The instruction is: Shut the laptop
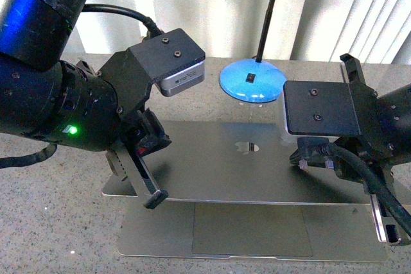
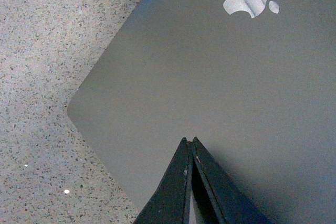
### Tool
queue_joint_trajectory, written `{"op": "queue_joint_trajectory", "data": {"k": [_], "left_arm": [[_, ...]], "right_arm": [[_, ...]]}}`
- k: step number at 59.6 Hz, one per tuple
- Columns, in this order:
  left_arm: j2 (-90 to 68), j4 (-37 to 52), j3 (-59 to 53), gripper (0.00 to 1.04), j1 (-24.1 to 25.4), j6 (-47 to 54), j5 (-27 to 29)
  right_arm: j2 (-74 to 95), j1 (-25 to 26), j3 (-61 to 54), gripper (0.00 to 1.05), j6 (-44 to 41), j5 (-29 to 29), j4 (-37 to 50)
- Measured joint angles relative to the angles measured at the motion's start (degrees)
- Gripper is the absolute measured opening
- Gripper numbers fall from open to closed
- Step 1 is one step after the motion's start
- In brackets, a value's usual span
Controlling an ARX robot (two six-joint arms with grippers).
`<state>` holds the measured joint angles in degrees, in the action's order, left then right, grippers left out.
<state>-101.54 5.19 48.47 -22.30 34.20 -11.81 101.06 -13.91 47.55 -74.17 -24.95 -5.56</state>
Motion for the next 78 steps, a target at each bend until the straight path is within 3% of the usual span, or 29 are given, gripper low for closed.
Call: {"op": "queue_joint_trajectory", "data": {"k": [47, 59, 64, 66, 69, 78], "left_arm": [[-7.76, 11.17, -7.56, 0.04, 2.29, -4.98, -3.39], [-6.67, 12.63, -8.28, 0.04, 4.04, -9.03, -4.0], [-4.85, 16.41, -8.76, 0.04, 5.75, -13.75, -1.86], [-3.1, 20.46, -9.27, 0.11, 7.34, -19.17, -0.09], [-1.29, 22.6, -9.16, 0.22, 8.57, -23.5, 0.57], [-0.61, 22.91, -9.46, 0.53, 9.09, -28.52, 0.74]], "right_arm": [[6.05, 0.2, -7.06, 0.03, 2.29, 0.13, 9.62], [5.42, 0.42, -9.11, 0.03, 5.64, -2.1, 13.05], [4.28, 0.63, -10.45, 0.03, 10.36, -2.1, 18.8], [2.95, 0.81, -11.28, 0.04, 15.19, -0.72, 25.49], [1.62, 1.05, -11.23, 0.13, 22.21, 0.31, 32.3], [0.44, 1.22, -11.04, 0.46, 31.17, 0.42, 34.23]]}}
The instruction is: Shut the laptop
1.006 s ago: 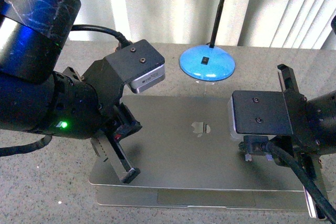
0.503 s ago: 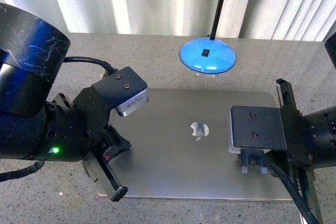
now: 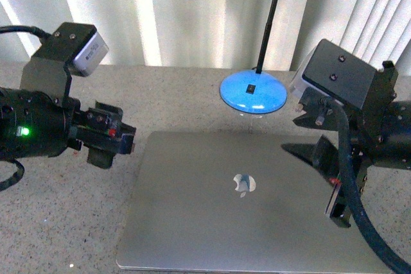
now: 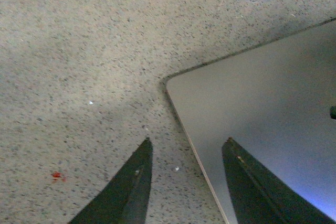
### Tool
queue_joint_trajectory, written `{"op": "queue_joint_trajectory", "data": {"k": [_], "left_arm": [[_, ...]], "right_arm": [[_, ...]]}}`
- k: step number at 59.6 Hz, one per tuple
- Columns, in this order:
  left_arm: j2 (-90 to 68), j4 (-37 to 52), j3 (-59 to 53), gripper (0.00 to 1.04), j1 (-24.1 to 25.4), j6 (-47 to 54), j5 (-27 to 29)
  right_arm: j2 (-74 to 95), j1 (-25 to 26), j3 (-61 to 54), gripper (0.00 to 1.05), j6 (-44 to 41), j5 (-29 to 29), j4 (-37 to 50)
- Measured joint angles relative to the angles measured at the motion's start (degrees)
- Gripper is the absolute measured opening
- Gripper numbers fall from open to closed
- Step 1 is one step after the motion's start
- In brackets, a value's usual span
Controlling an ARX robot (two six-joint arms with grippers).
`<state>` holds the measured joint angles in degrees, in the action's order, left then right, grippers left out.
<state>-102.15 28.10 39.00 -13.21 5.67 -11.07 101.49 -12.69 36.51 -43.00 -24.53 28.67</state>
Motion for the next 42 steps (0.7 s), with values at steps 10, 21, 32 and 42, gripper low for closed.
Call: {"op": "queue_joint_trajectory", "data": {"k": [10, 21, 32, 42], "left_arm": [[-4.07, 24.5, -8.41, 0.35, -1.03, -3.69, 15.65], [0.79, 45.53, -18.47, 0.05, 2.4, -5.01, 21.99], [12.17, 49.42, -26.8, 0.04, 4.61, -5.64, 18.88], [20.48, 44.85, -31.34, 0.04, 6.75, -5.75, 17.38]], "right_arm": [[4.83, -1.46, -8.55, 0.31, 17.29, 21.46, 25.59], [1.11, 0.66, -17.4, 0.03, 32.61, 34.12, 44.98], [-9.99, 3.78, -25.59, 0.03, 40.17, 33.14, 50.03], [-19.96, 5.9, -30.12, 0.03, 41.79, 31.1, 45.07]]}}
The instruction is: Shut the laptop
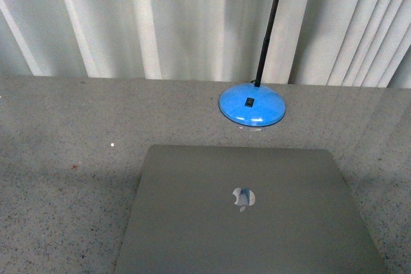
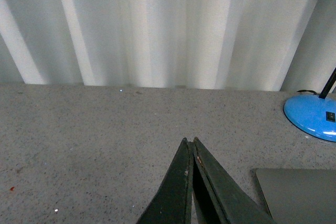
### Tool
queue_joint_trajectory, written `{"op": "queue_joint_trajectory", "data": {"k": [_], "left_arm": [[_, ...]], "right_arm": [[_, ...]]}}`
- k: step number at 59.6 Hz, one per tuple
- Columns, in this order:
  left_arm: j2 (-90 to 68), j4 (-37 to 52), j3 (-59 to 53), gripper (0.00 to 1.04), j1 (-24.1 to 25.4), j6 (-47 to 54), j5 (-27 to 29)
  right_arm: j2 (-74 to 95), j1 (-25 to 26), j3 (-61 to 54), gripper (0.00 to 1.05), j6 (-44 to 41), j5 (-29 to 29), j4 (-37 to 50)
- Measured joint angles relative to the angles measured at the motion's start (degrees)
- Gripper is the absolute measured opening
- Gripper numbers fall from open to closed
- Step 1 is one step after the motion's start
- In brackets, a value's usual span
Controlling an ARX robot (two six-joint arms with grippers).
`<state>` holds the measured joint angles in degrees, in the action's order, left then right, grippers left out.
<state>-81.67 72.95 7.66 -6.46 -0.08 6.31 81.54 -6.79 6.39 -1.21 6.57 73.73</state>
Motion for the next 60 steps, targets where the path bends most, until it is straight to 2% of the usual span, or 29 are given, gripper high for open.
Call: {"op": "queue_joint_trajectory", "data": {"k": [14, 18, 24, 38, 60], "left_arm": [[12.35, -8.22, -4.09, 0.04, 1.9, 0.0, -2.03], [17.42, -13.79, -4.39, 0.04, 4.57, 0.0, -5.73], [25.59, -21.05, -4.68, 0.04, 6.23, -0.02, -5.88], [38.64, -31.67, -6.01, 0.04, 6.36, -0.02, -6.29], [54.16, -45.59, -6.1, 0.04, 6.36, 0.0, -6.29]], "right_arm": [[-13.51, 2.19, -3.91, 0.03, 0.26, -2.12, -9.53], [-16.92, 4.37, -4.61, 0.03, 0.37, -5.57, -12.22], [-25.9, 6.51, -4.7, 0.03, 0.46, -6.21, -22.14], [-40.63, 6.64, -5.81, 0.03, 0.55, -6.56, -34.32], [-55.21, 6.64, -6.05, 0.03, 0.57, -6.6, -47.58]]}}
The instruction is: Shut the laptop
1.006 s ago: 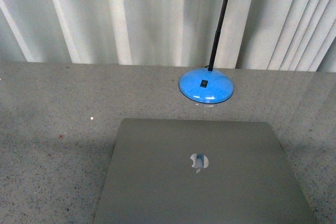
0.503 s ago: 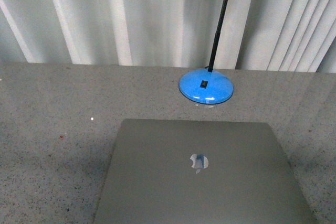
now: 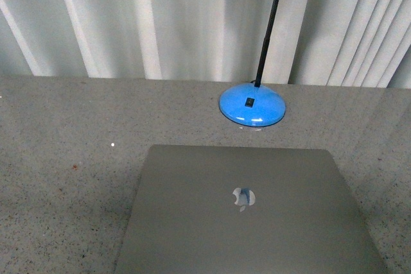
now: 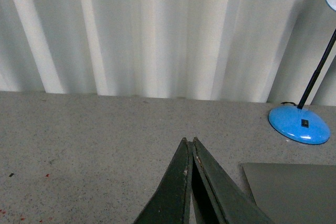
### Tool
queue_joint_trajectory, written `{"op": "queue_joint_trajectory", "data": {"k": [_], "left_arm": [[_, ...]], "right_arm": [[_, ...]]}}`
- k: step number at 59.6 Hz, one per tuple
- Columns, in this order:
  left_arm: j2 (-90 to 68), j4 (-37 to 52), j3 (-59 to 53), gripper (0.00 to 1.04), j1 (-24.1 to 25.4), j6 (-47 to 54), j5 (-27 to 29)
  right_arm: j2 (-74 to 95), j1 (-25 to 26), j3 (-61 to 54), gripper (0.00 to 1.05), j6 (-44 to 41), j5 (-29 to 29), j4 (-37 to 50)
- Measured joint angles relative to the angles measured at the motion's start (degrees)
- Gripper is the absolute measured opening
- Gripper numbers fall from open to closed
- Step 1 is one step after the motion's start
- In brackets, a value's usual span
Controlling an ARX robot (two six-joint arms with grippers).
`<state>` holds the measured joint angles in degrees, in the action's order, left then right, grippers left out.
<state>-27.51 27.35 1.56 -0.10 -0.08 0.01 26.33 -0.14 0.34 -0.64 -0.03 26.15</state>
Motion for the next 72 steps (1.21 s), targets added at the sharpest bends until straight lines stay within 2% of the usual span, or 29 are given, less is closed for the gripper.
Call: {"op": "queue_joint_trajectory", "data": {"k": [16, 42, 45, 47, 50, 62, 66, 72], "left_arm": [[8.76, -8.41, -0.02, 0.04, 0.0, 0.0, 0.0], [16.7, -16.33, 0.0, 0.04, 0.0, -0.02, -0.02], [18.18, -17.81, 0.0, 0.04, 0.0, 0.0, 0.0], [22.1, -23.3, 0.0, 0.04, -0.02, -0.02, -0.02], [25.64, -26.88, 0.0, 0.04, 0.0, -0.02, -0.02], [27.23, -27.32, 0.0, 0.04, 0.0, -0.02, 0.0], [27.34, -27.32, 0.0, 0.04, -0.02, -0.07, 0.0], [27.32, -27.32, 0.0, 0.24, -0.02, -0.04, 0.0]], "right_arm": [[-8.41, 0.0, 0.0, 0.03, 0.0, -0.02, -8.13], [-16.02, 0.0, 0.0, 0.03, 0.0, 0.0, -15.63], [-20.35, 0.0, 0.02, 0.03, 0.02, 0.0, -21.42], [-23.8, 0.0, 0.02, 0.03, 0.0, -0.07, -25.46], [-25.88, 0.02, 0.02, 0.03, 0.0, -0.02, -25.79], [-26.01, 0.0, 0.02, 0.03, 0.0, -0.04, -26.08], [-26.05, 0.02, 0.02, 0.12, 0.0, -0.07, -26.1], [-26.08, 0.02, 0.02, 0.32, 0.0, -0.04, -26.12]]}}
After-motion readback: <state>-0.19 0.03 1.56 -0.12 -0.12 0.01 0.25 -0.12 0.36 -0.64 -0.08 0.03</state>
